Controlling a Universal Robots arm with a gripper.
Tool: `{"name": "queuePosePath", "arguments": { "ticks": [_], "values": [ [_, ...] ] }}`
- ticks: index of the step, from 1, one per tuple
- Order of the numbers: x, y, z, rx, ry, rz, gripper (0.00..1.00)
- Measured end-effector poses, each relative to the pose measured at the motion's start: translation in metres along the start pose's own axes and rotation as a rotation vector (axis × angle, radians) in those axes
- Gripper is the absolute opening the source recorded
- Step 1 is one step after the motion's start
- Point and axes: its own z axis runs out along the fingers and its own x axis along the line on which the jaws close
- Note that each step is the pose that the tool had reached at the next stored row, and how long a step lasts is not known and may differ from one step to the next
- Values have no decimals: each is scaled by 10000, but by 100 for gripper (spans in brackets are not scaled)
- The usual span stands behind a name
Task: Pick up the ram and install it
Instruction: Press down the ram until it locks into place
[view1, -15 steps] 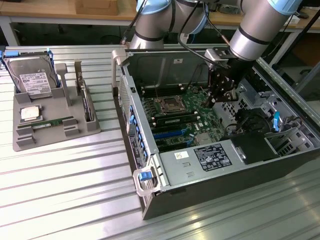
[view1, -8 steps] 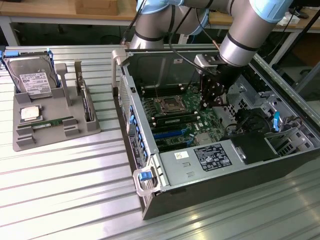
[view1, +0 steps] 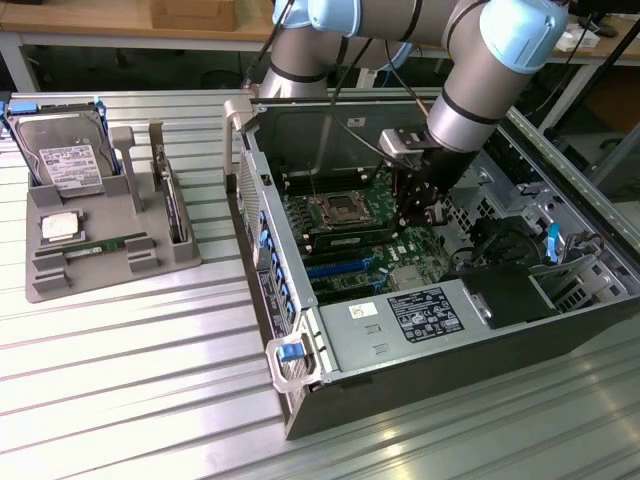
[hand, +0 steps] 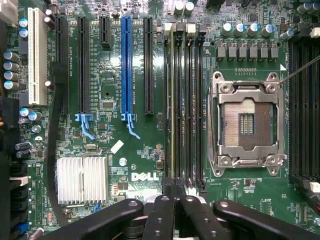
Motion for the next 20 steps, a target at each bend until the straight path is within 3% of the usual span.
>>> {"name": "queuePosePath", "arguments": {
  "ticks": [3,4,6,11,13,16,20],
  "values": [
    [-2,1,-17,11,-26,-1,10],
    [-3,7,-101,26,-11,-2,10],
    [-5,65,-134,86,-36,-6,10],
    [0,412,-110,150,-72,-9,10],
    [3,691,-91,180,-76,-10,10],
    [6,885,-76,205,-79,-13,10],
    [8,1079,-62,230,-79,-13,10]
  ]
}}
